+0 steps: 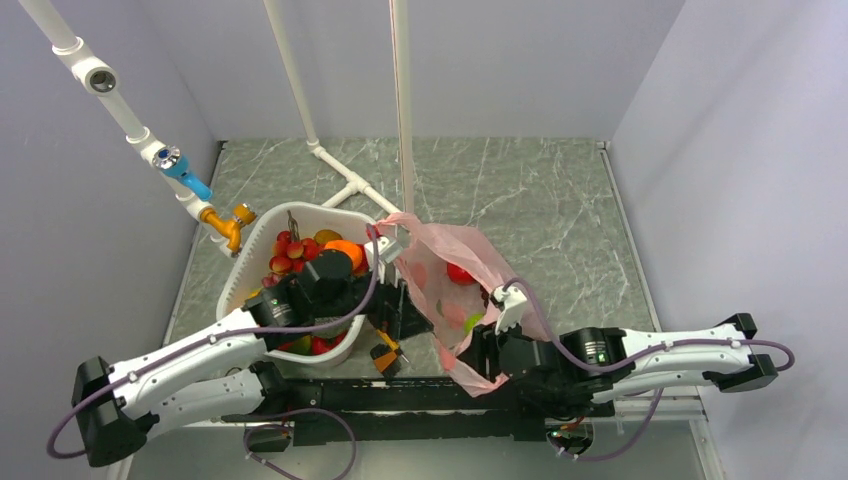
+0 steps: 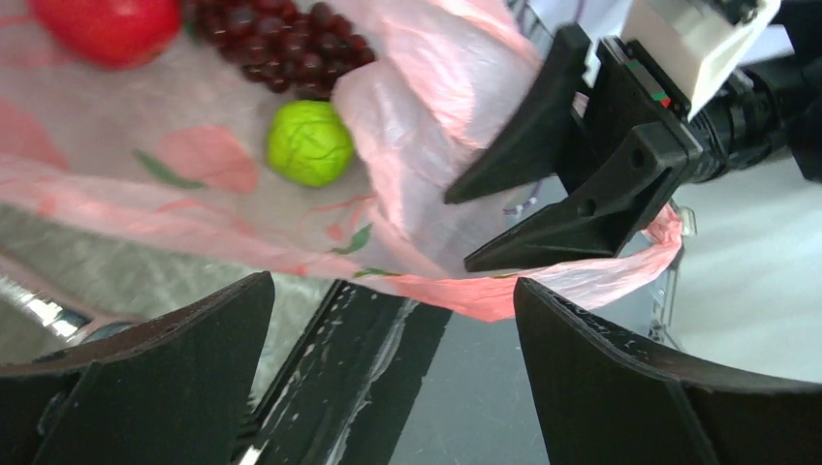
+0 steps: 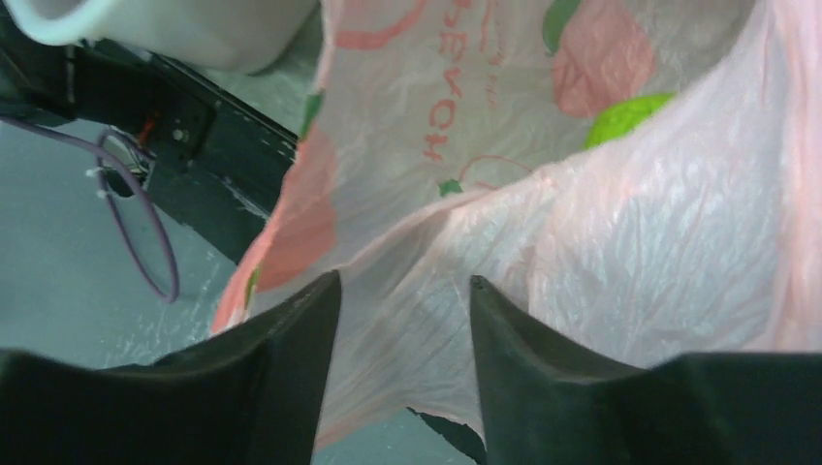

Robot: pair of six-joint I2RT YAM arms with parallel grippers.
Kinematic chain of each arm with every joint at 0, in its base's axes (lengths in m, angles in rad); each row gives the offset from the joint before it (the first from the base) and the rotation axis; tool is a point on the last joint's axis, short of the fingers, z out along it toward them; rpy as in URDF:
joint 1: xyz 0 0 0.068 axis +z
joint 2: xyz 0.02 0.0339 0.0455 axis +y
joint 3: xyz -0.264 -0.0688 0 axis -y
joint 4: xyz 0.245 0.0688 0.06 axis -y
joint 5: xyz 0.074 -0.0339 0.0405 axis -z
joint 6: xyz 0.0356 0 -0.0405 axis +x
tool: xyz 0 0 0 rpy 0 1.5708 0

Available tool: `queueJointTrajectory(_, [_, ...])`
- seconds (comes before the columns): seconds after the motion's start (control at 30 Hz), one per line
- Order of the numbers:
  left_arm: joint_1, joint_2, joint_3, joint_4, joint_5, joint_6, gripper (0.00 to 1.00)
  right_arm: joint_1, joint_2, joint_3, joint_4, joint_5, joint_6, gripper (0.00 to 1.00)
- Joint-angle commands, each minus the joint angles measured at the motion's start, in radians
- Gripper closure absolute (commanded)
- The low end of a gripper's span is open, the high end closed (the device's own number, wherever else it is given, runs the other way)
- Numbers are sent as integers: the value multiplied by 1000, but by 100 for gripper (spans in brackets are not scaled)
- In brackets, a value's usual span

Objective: Take the fake fruits out of the plastic bag

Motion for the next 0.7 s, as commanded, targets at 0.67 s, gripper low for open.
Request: queueJointTrajectory(0.67, [-141, 341, 72, 195, -116, -35, 4, 2, 48, 405, 1, 246, -225, 1])
